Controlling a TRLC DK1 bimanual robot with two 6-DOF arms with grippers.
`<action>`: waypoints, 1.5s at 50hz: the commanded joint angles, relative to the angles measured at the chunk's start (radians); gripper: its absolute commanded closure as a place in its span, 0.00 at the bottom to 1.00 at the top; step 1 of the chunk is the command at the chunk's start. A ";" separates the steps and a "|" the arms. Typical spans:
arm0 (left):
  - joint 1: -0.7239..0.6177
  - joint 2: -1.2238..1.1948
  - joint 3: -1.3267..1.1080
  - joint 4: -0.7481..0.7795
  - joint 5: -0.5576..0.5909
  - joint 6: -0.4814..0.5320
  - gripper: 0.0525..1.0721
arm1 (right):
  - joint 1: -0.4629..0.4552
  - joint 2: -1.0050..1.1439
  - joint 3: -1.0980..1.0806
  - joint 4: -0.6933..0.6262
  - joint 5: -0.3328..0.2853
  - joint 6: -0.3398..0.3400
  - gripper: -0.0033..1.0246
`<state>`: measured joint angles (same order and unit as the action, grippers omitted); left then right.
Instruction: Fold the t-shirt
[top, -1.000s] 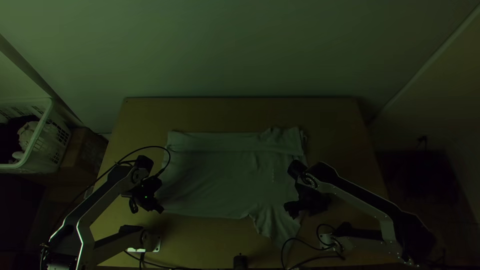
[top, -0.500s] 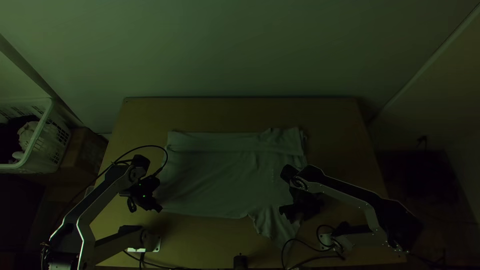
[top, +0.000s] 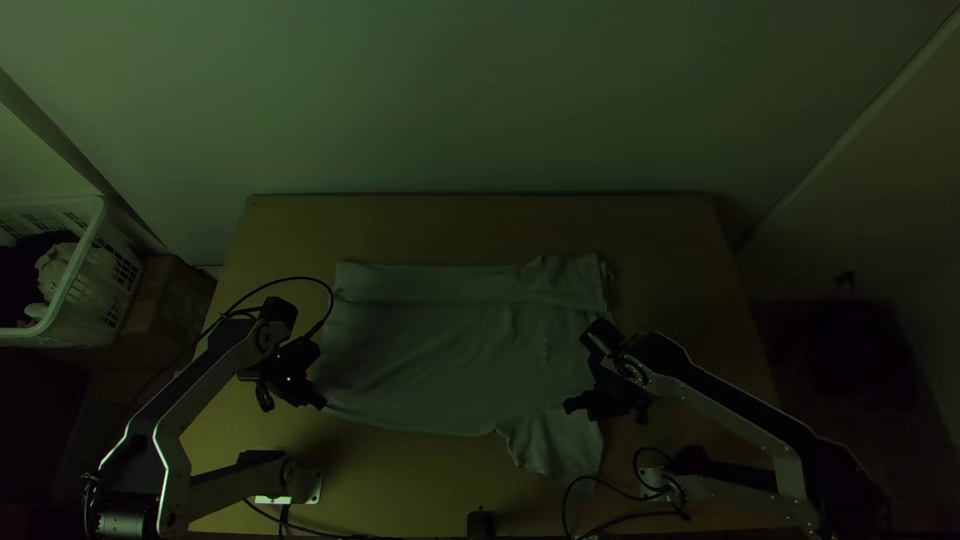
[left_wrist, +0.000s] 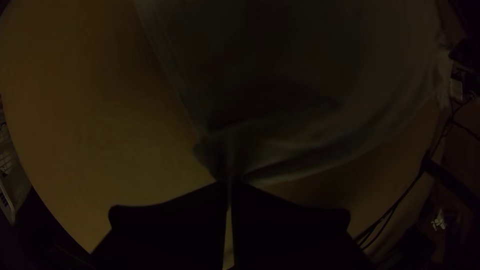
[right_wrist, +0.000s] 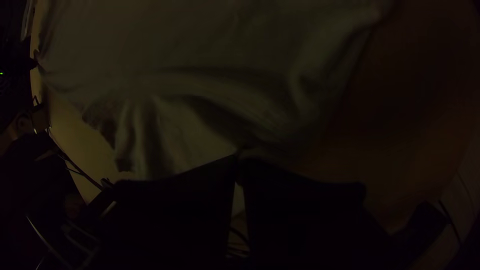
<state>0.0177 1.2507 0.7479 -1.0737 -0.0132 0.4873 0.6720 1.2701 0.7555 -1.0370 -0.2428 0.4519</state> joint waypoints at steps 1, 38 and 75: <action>0.013 0.029 0.062 -0.003 0.024 -0.021 0.97 | -0.022 -0.041 0.050 -0.032 0.010 -0.007 0.97; 0.102 0.202 0.423 0.018 0.160 -0.154 0.97 | -0.364 0.123 0.377 -0.086 0.013 -0.213 0.97; 0.068 0.489 0.835 0.017 0.160 -0.237 0.97 | -0.466 0.538 0.737 0.014 0.011 -0.252 0.97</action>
<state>0.0895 1.6947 1.5158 -1.0508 0.1467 0.2760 0.2241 1.7550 1.4391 -1.0245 -0.2398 0.2188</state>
